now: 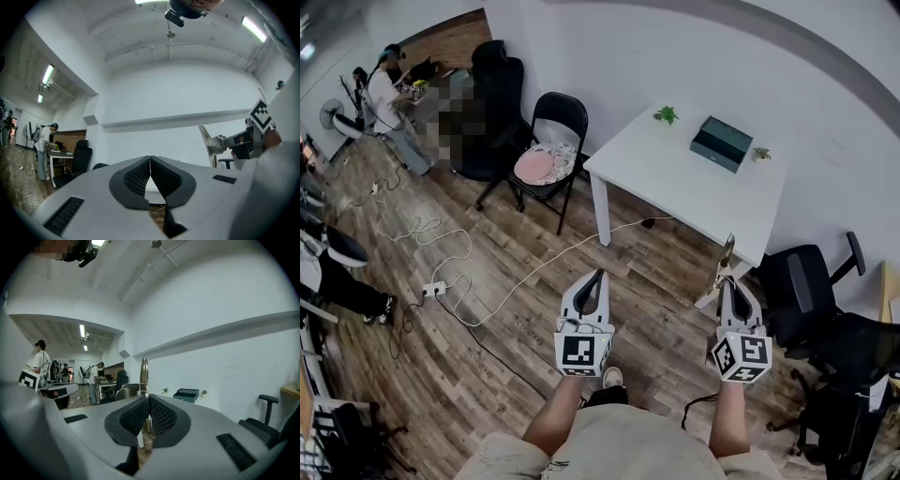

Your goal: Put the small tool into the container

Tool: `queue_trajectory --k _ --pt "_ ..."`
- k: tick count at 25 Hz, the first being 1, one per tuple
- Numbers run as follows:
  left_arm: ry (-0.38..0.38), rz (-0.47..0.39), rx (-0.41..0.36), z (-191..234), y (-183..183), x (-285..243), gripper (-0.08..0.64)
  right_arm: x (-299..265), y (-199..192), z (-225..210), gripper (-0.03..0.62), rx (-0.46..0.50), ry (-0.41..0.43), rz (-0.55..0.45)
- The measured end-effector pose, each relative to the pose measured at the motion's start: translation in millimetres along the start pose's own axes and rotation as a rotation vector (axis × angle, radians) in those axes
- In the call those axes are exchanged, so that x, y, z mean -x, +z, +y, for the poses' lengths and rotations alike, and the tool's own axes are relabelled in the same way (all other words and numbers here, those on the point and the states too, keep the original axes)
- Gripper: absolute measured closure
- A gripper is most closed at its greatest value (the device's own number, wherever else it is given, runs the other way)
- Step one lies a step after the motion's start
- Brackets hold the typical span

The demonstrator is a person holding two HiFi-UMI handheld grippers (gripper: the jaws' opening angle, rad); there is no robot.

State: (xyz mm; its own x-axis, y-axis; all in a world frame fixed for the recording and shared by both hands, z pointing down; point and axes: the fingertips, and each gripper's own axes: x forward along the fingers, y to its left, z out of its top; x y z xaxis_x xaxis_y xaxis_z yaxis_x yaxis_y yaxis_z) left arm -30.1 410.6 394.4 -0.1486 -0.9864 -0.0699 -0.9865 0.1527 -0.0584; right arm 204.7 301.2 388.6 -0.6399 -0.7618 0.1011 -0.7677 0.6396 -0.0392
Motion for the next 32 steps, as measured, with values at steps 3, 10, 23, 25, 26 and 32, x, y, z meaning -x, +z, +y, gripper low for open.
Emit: queue_trajectory --k 3,10,23,25,26,32 --pt "0.002 0.000 0.001 12.9 -1.3 -8.9 0.553 -14.3 3.2 7.4 0.577 0.006 0.005 0.000" --pt "-0.008 0.004 0.010 28.1 -5.8 -30.2 0.554 -41.0 7.0 17.2 0.577 0.027 0.013 0.010" --pt "-0.013 0.007 0.008 53.9 -12.7 -68.6 0.554 -88.9 8.5 20.3 0.577 0.027 0.014 0.017" --pt "-0.009 0.011 0.009 61.1 -15.8 -73.7 0.553 -97.3 9.5 21.8 0.577 0.026 0.013 0.015" --pt "-0.006 0.008 0.008 65.2 -15.6 -76.9 0.552 -102.0 10.1 22.7 0.577 0.027 0.013 0.014" --pt "0.010 -0.008 0.005 89.2 -12.8 -93.8 0.554 -130.2 13.2 33.7 0.577 0.023 0.026 0.006"
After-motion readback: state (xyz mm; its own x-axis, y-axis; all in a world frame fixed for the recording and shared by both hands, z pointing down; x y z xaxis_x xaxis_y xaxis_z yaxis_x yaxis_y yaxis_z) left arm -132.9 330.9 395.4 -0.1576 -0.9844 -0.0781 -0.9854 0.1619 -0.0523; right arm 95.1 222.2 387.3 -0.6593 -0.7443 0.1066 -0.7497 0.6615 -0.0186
